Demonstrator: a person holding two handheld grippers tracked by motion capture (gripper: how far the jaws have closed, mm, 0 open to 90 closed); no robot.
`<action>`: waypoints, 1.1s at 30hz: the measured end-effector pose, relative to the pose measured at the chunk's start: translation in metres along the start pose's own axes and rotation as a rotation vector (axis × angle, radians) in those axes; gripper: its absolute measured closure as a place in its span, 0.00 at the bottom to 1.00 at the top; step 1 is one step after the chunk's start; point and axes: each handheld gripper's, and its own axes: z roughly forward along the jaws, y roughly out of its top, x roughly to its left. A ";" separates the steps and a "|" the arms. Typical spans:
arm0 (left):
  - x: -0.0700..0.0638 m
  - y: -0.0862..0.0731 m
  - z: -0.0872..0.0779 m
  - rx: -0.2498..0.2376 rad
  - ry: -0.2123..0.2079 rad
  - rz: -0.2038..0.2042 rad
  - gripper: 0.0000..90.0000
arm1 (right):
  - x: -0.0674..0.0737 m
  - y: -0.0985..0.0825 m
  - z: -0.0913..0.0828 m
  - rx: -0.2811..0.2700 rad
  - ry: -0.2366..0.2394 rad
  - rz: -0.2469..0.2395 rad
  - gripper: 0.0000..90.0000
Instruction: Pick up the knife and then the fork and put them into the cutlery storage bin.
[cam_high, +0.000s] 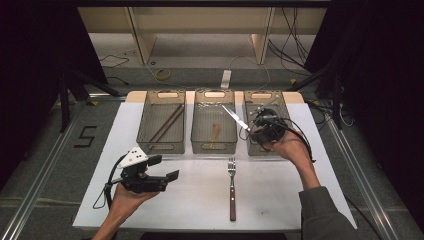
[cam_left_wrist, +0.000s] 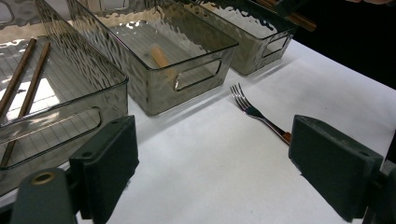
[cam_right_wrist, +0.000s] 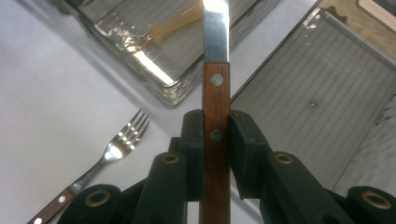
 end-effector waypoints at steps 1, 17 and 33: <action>0.000 0.000 0.000 0.000 0.000 0.001 0.17 | -0.002 0.001 0.000 -0.001 -0.002 0.005 0.86; 0.001 0.000 -0.001 -0.001 -0.001 0.006 0.17 | -0.039 0.012 0.003 -0.005 -0.056 0.103 0.85; 0.000 0.001 -0.001 -0.012 0.005 0.003 0.17 | -0.060 0.011 0.014 0.013 -0.093 0.190 0.85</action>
